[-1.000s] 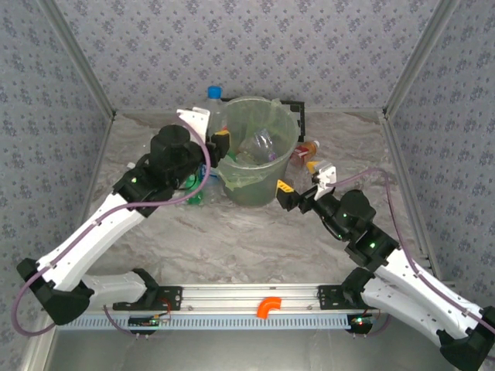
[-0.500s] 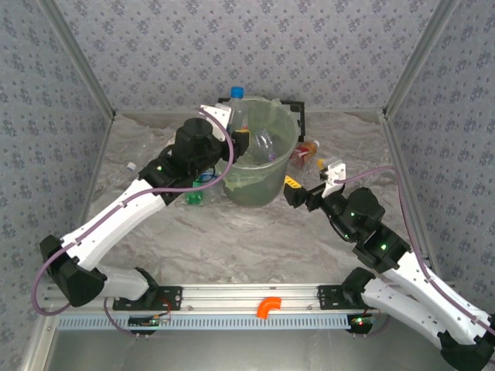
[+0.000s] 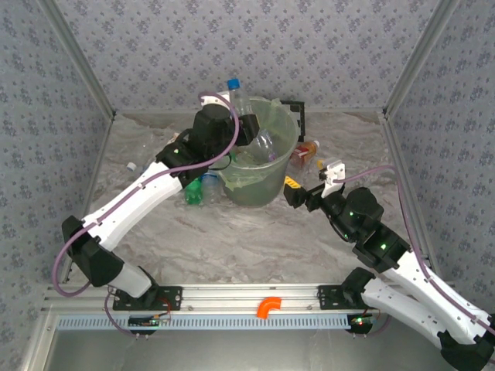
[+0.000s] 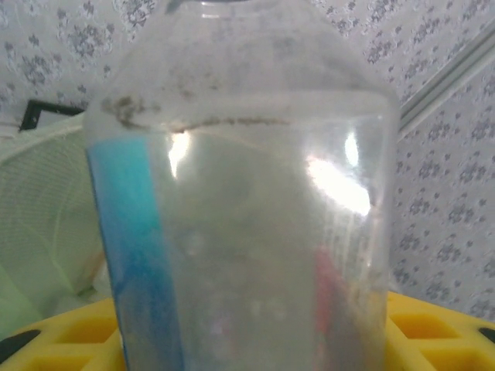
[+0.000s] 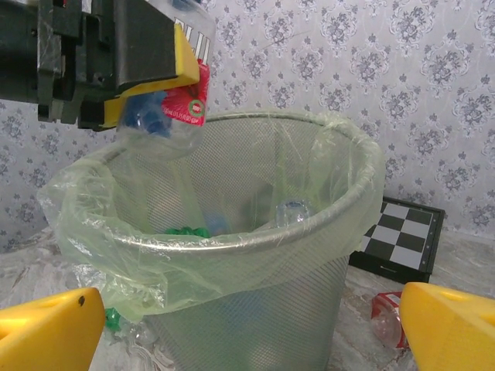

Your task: Put the plastic bottles in the bin

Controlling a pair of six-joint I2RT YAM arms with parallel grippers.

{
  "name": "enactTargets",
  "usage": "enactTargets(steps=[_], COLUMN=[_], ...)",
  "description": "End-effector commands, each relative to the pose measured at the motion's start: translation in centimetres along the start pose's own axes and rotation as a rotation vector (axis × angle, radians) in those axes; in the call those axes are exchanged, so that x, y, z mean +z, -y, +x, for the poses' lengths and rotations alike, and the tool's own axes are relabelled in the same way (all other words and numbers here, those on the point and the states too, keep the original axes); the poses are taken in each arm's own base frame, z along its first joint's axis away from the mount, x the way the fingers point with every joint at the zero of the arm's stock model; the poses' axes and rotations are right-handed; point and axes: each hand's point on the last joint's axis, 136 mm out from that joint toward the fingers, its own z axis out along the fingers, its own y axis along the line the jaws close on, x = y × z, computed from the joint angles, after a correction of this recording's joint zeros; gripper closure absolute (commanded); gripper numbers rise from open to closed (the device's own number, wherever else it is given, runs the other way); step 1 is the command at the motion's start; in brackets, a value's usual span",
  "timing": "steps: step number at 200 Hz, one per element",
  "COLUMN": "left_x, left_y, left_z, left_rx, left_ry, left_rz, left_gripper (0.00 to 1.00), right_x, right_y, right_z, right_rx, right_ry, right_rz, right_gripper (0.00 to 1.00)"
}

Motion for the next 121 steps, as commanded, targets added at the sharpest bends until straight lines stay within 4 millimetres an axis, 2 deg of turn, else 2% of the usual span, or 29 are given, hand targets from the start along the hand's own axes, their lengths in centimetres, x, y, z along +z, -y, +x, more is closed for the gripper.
enactTargets(steps=[1, 44, 121], left_x=[0.1, 1.4, 4.9], left_y=[0.2, 0.6, 1.1], left_z=[-0.7, 0.1, 2.0], left_rx=[-0.193, -0.380, -0.517], left_ry=[0.013, 0.003, -0.055], left_rz=[-0.009, 0.004, -0.012], left_gripper=[0.45, 0.45, 0.45], right_x=[-0.9, -1.0, -1.4], right_y=[0.3, 0.3, 0.5], right_z=[-1.9, -2.1, -2.2], right_rx=[0.017, 0.018, 0.021], right_ry=[0.040, 0.045, 0.048], right_rz=[0.016, 0.014, 0.024], right_gripper=[0.00, 0.00, 0.00])
